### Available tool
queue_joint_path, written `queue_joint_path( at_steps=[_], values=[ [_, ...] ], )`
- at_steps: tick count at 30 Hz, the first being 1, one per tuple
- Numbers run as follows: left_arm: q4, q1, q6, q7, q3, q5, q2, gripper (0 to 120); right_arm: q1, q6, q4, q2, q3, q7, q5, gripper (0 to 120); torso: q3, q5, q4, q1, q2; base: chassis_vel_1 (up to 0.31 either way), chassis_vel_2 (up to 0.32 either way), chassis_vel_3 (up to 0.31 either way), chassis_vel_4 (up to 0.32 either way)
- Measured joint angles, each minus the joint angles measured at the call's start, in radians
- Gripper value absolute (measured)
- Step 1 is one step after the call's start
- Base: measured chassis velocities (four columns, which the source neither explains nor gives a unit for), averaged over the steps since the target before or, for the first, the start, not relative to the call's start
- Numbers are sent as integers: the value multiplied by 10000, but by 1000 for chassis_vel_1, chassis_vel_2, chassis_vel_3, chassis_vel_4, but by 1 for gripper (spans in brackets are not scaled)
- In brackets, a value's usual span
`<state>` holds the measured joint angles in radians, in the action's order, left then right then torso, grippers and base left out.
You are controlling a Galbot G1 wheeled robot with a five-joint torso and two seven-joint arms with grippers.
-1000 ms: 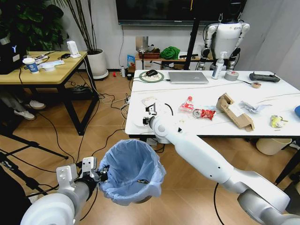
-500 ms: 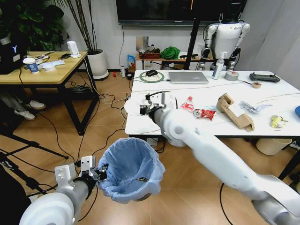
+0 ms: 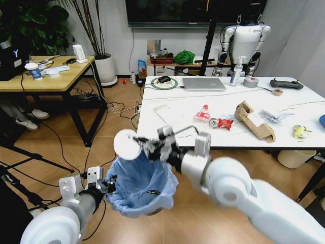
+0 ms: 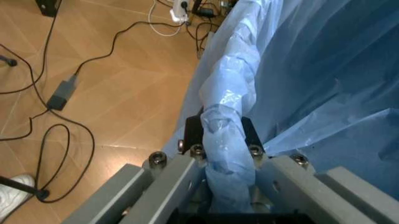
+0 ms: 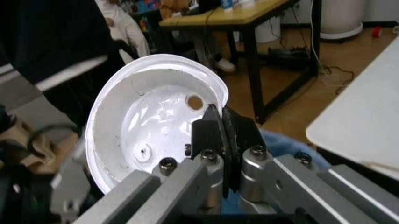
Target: Pick up the trash bin and place the trash from the table into it.
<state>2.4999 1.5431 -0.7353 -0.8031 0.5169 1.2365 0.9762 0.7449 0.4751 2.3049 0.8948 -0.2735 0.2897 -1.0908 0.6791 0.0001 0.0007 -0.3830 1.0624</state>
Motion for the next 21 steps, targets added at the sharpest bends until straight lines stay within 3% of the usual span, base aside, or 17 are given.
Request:
queue_joint_path(
  at_steps=[4,11,16,21],
  values=[
    [0,24,0,-8,-1,-8,-4,0,1139,52,116,-247,473,-523,835,15,1,1,-2,0,0,0,0,0,0],
    [0,8,0,-7,-102,-52,29,0,1702,97,381,-452,1094,-540,841,39,1,-1,-1,0,0,0,0,0,0],
    [0,35,0,5,-110,-89,111,0,1668,124,435,-446,1913,-458,531,56,1,0,-1,0,0,0,0,0,0],
    [0,71,0,12,-120,-103,140,0,628,249,-247,-199,2699,94,93,75,2,1,-2,-1,0,0,0,0,0]
  ],
)
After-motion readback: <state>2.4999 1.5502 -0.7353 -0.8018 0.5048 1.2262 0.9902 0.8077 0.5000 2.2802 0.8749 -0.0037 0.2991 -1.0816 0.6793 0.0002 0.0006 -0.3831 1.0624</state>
